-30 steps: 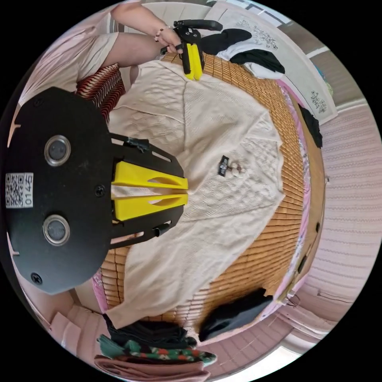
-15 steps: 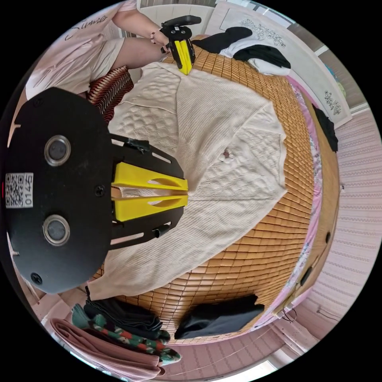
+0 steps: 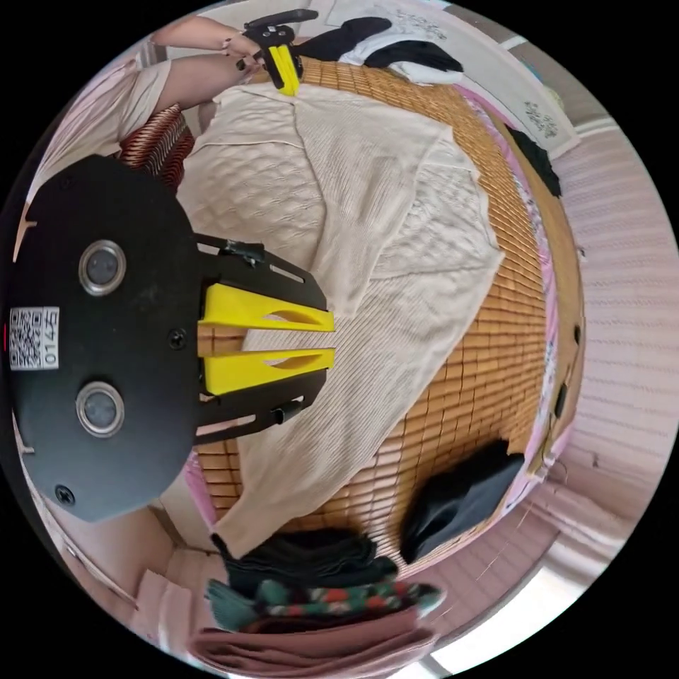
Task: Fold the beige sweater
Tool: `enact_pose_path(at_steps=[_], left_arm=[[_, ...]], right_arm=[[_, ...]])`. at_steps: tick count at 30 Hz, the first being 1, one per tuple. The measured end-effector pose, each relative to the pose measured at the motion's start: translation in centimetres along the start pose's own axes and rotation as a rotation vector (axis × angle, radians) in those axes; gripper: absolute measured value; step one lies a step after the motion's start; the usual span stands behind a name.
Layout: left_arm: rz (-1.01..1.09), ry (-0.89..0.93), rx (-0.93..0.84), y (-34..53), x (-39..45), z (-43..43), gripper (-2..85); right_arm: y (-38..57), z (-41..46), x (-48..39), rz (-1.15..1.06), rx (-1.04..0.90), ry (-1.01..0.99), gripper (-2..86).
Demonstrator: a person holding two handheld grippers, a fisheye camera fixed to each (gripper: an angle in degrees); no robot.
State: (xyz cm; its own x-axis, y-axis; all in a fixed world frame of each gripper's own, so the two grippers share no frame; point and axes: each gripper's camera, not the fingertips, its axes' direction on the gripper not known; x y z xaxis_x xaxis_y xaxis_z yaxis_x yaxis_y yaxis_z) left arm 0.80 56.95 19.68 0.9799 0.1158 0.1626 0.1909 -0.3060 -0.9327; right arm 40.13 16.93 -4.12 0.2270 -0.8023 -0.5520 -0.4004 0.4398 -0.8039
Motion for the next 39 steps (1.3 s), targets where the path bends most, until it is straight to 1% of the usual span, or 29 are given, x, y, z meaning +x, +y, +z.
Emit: enact_pose_path(at_steps=[2, 5, 6, 9, 13, 15, 17, 20, 25, 27, 29, 33, 34, 36, 39], left_arm=[[-0.009, 0.006, -0.013, 0.2, 0.2, 0.1, -0.9], [-0.003, 0.006, -0.016, 0.2, 0.9, -0.4, -0.8], [0.001, 0.005, -0.008, 0.1, 1.1, -0.6, -0.8], [0.058, 0.011, 0.038, -1.3, 2.7, -1.9, 0.0], [0.18, 0.067, 0.074, -6.2, 6.7, -2.4, 4.2], [0.254, 0.087, 0.085, -8.7, 9.2, -2.0, 4.8], [0.355, 0.113, 0.087, -12.2, 12.9, -0.7, 5.4], [0.454, 0.15, 0.078, -16.1, 17.8, 1.7, 6.0], [0.529, 0.181, 0.084, -21.5, 24.5, 6.0, 6.3], [0.541, 0.168, 0.072, -23.2, 26.2, 7.7, 6.8], [0.546, 0.127, 0.022, -25.0, 27.8, 10.0, 7.3], [0.567, 0.072, -0.061, -26.0, 28.8, 12.4, 5.7], [0.587, 0.079, -0.029, -25.9, 28.7, 12.2, 4.4], [0.6, 0.066, -0.035, -25.7, 28.5, 12.2, 2.8], [0.564, 0.074, -0.041, -25.7, 27.3, 11.9, 0.6]], right_arm=[[3.4, -1.4, 2.9, 0.083, 0.058, -0.009, 5.1], [9.6, -3.3, 7.1, 0.277, 0.191, 0.121, 6.5], [11.7, -3.4, 8.4, 0.354, 0.218, 0.175, 9.2], [15.1, -2.3, 10.8, 0.488, 0.245, 0.224, 13.3], [17.0, -0.7, 13.2, 0.573, 0.287, 0.236, 14.0], [17.8, 0.0, 15.4, 0.62, 0.304, 0.223, 14.1], [18.5, 0.4, 17.5, 0.659, 0.313, 0.21, 14.1], [19.7, 1.0, 21.1, 0.709, 0.319, 0.181, 13.6], [20.4, 1.6, 24.0, 0.629, 0.291, 0.113, 11.3], [21.5, 1.6, 24.7, 0.595, 0.315, 0.067, 10.0], [22.3, 1.4, 25.0, 0.562, 0.319, 0.06, 8.0], [23.3, 1.0, 25.1, 0.466, 0.336, 0.063, 2.5], [23.4, 0.9, 25.1, 0.455, 0.34, 0.058, 2.2], [23.8, 0.2, 25.3, 0.437, 0.376, 0.018, 1.4], [23.8, -2.0, 25.0, 0.401, 0.455, -0.071, 1.0]])
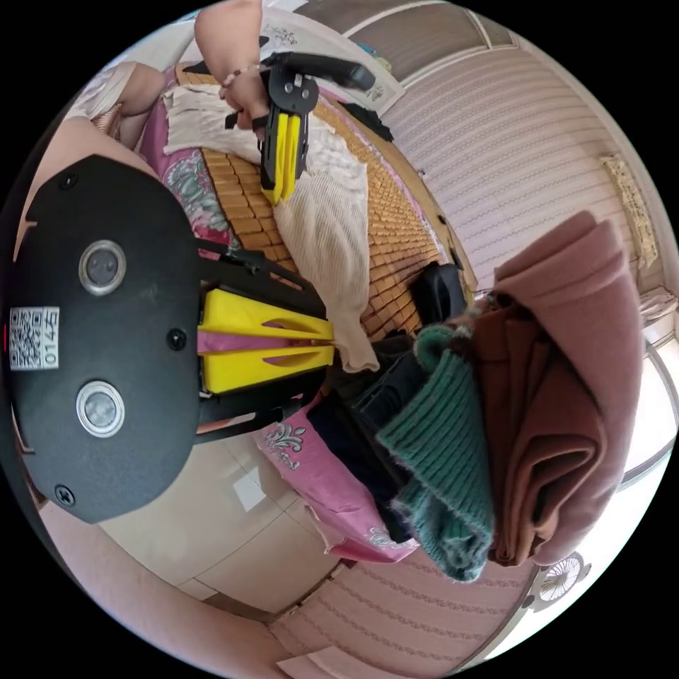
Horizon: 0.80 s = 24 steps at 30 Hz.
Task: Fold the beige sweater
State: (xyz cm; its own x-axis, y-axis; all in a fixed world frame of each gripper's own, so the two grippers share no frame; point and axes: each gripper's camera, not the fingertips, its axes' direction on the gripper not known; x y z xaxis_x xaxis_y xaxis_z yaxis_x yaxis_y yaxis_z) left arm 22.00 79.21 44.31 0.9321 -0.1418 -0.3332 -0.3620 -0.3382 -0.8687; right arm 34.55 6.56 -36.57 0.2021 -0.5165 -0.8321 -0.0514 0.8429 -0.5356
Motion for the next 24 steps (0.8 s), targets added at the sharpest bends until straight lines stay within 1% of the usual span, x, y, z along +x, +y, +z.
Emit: enact_pose_path(at_steps=[4, 7, 9, 10, 11, 12, 13, 15, 16, 18, 19, 20, 21, 23, 24], left_arm=[[-0.096, 0.05, 0.112, 2.4, -2.1, -2.7, -0.7], [-0.183, 0.08, 0.222, 4.9, -4.1, -5.5, -0.8], [-0.259, 0.12, 0.289, 6.6, -5.8, -7.1, -0.7], [-0.314, 0.141, 0.343, 8.1, -7.0, -8.4, -0.4], [-0.368, 0.155, 0.415, 9.8, -8.2, -9.9, -0.1], [-0.396, 0.152, 0.451, 10.9, -8.9, -10.6, 0.4], [-0.457, 0.135, 0.513, 13.2, -10.2, -12.3, 1.5], [-0.534, 0.118, 0.572, 17.2, -12.2, -14.6, 5.3], [-0.572, 0.111, 0.592, 20.3, -13.4, -15.9, 5.8], [-0.628, 0.077, 0.586, 25.7, -14.6, -17.5, 6.1], [-0.672, 0.041, 0.55, 29.4, -15.2, -18.1, 6.1], [-0.725, 0.013, 0.491, 33.2, -15.7, -18.3, 6.0], [-0.755, 0.005, 0.456, 35.0, -16.0, -18.3, 5.9], [-0.858, -0.01, 0.346, 41.6, -16.8, -18.5, 5.6], [-0.88, -0.01, 0.333, 43.1, -17.0, -18.6, 5.5]], right_arm=[[-2.2, -2.7, -4.3, -0.108, 0.096, -0.174, 0.8], [-5.3, -4.0, -10.4, -0.246, 0.186, -0.31, 0.8], [-8.3, -4.8, -16.4, -0.343, 0.259, -0.477, 0.9], [-8.9, -5.0, -18.2, -0.37, 0.269, -0.522, 0.9], [-10.1, -5.1, -22.1, -0.435, 0.272, -0.613, 1.0], [-10.7, -5.1, -26.6, -0.512, 0.254, -0.698, 1.2], [-10.8, -4.9, -28.9, -0.552, 0.237, -0.736, 1.3], [-9.2, -3.2, -38.1, -0.683, 0.133, -0.847, 2.2], [-8.2, -2.4, -40.3, -0.719, 0.099, -0.866, 2.5], [-3.4, 2.4, -46.8, -0.814, -0.085, -0.8, 5.1], [-2.1, 3.7, -47.7, -0.824, -0.141, -0.775, 5.4], [0.3, 5.9, -48.7, -0.836, -0.243, -0.748, 5.8], [2.3, 7.3, -48.7, -0.836, -0.309, -0.748, 6.1], [4.3, 8.4, -47.7, -0.82, -0.366, -0.738, 6.3], [5.2, 8.8, -46.8, -0.828, -0.385, -0.716, 6.3]])
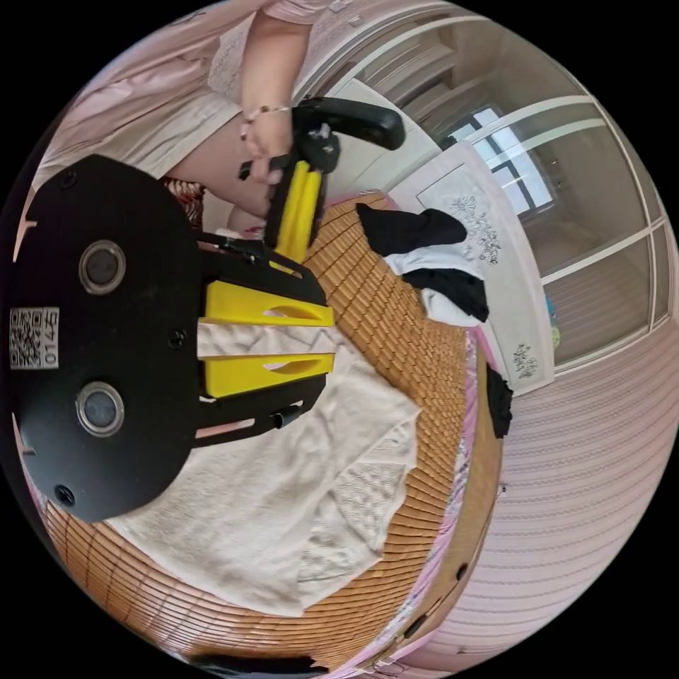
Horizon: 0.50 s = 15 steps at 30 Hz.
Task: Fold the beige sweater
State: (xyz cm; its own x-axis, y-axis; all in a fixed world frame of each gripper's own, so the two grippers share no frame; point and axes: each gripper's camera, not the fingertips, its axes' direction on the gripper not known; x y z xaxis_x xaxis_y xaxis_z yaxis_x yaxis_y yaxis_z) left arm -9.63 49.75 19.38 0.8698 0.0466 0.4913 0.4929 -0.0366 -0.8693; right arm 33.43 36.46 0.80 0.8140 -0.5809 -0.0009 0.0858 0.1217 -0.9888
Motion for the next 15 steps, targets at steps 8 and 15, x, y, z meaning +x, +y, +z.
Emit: enact_pose_path(at_steps=[8, 15], left_arm=[[-0.172, -0.003, 0.029, 1.0, -9.8, -3.4, 6.1], [-0.212, 0.073, 0.077, -5.7, -15.6, -2.9, 7.1]], right_arm=[[4.2, -2.9, 6.0, 0.101, -0.071, 0.193, 6.3], [1.8, -6.3, 15.9, 0.247, -0.044, 0.325, 10.1]])
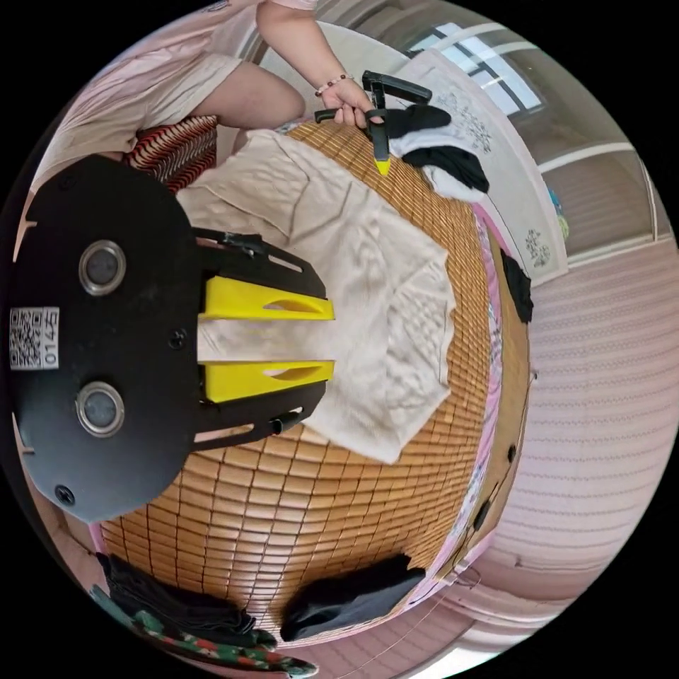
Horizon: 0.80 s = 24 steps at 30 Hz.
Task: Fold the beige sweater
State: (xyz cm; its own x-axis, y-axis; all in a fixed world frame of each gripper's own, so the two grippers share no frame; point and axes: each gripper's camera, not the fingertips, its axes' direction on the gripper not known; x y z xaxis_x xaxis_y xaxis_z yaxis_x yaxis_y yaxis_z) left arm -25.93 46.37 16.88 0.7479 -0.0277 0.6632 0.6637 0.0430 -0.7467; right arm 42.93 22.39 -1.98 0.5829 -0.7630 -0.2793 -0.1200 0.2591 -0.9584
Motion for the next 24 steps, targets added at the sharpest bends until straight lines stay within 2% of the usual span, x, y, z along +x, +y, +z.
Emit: enact_pose_path(at_steps=[7, 13, 16, 18, 19, 20, 22, 24], left_arm=[[-0.046, -0.012, -0.015, -9.1, -4.9, 1.7, 7.5], [-0.118, -0.026, -0.093, -15.0, -8.6, 3.9, 8.7], [-0.147, -0.014, -0.145, -16.9, -9.7, 5.2, 8.4], [-0.154, 0.007, -0.205, -17.6, -10.2, 6.2, 5.9], [-0.141, -0.033, -0.213, -18.0, -10.4, 6.2, 3.2], [-0.113, 0.003, -0.208, -18.2, -10.5, 6.1, 2.0], [-0.135, 0.03, -0.197, -18.4, -10.8, 5.6, 0.8], [-0.107, 0.059, -0.156, -18.2, -10.4, 4.5, 0.2]], right_arm=[[-6.0, 3.3, 7.8, 0.106, -0.037, 0.087, 14.1], [-9.8, 6.9, 13.7, 0.264, -0.093, 0.041, 13.6], [-11.4, 8.6, 14.6, 0.288, -0.155, -0.057, 10.1], [-12.7, 8.7, 14.4, 0.268, -0.156, -0.106, 4.1], [-13.0, 8.7, 14.5, 0.275, -0.159, -0.121, 2.5], [-13.5, 8.6, 14.5, 0.276, -0.159, -0.16, 1.7], [-13.8, 7.6, 14.4, 0.272, -0.107, -0.179, 1.0], [-13.2, 4.3, 14.3, 0.268, 0.044, -0.246, 0.5]])
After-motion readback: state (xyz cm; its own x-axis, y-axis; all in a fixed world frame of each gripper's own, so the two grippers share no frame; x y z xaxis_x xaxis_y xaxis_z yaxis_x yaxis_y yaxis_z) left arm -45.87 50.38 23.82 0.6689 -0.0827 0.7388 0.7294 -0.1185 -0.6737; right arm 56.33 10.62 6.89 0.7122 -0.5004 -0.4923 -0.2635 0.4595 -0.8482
